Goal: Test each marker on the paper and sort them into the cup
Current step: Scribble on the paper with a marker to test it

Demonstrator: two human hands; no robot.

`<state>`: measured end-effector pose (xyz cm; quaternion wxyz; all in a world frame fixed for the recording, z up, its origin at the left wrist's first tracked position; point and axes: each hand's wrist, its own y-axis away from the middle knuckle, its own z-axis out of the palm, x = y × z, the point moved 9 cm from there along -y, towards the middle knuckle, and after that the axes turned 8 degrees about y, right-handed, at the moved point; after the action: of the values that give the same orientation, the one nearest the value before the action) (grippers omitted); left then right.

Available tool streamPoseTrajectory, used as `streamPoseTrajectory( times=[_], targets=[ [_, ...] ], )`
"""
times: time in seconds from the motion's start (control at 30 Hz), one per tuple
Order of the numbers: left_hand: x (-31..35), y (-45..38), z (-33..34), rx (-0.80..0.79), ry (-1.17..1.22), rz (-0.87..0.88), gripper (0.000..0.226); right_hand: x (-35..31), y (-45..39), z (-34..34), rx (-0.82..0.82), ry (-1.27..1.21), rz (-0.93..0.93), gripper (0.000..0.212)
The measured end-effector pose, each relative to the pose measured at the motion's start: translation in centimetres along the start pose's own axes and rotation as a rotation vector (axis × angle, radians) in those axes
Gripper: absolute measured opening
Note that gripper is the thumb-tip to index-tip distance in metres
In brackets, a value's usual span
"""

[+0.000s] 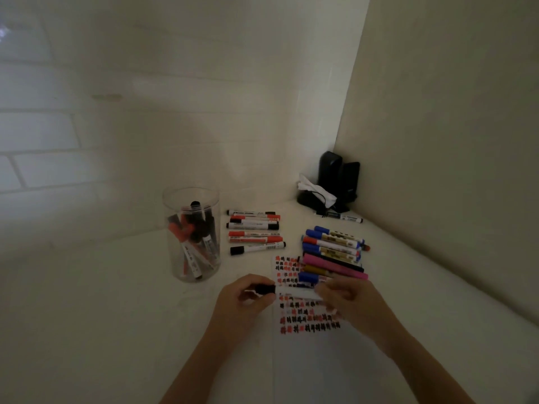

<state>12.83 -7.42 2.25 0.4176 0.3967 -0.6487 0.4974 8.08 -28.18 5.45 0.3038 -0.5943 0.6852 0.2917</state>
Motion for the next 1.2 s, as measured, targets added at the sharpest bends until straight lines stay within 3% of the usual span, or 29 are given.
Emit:
streamPoseTrajectory(
  times=[0.07, 0.17, 0.23, 0.37, 0.53, 0.77, 0.87, 1.0, 1.1, 1.2],
  targets=[
    [0.3, 0.2, 0.6, -0.051, -0.062, 0.025, 0.024, -1.0, 0.3, 1.0, -0.102, 0.366, -0.164, 0.021],
    [0.3, 0.3, 0.9, -0.061, -0.138, 0.033, 0.026, -1.8, 0.3, 2.5, -0.121, 0.536, -0.281, 0.03],
    [-0.2, 0.3, 0.1, 0.027, -0.102, -0.017, 0.029, -2.0, -0.4, 1.5, -0.013, 0.53, -0.286, 0.029],
    [-1.1, 0.2, -0.6, 0.128, -0.078, -0.086, 0.025, 1.2, -4.3, -4.1, 0.263, 0.501, -0.096, 0.028],
    [-1.1, 0.0, -0.3, 0.124, -0.158, -0.071, 0.021, 4.4, -8.8, -6.0, 0.264, 0.678, 0.107, 0.03],
    [-1.8, -0.3, -0.5, 0.13, -0.245, -0.074, 0.022, 3.0, -9.9, -4.6, 0.318, 0.668, 0.019, 0.027],
    [-1.2, -1.5, -0.7, 0.153, -0.308, -0.037, 0.023, 0.5, -8.2, -4.4, 0.408, 0.61, -0.167, 0.026],
    [-0.2, -5.9, -0.8, 0.187, -0.6, 0.017, 0.037, -2.6, -4.8, -0.2, 0.248, 0.534, -0.377, 0.021],
    [-1.5, -8.8, 0.4, 0.049, -0.903, -0.086, 0.048, -2.7, -3.2, 2.7, 0.157, 0.472, -0.371, 0.02],
    [-2.8, -10.1, 0.7, -0.032, -1.179, -0.148, 0.043, -2.2, -2.6, 4.1, 0.115, 0.423, -0.328, 0.019]
  ],
)
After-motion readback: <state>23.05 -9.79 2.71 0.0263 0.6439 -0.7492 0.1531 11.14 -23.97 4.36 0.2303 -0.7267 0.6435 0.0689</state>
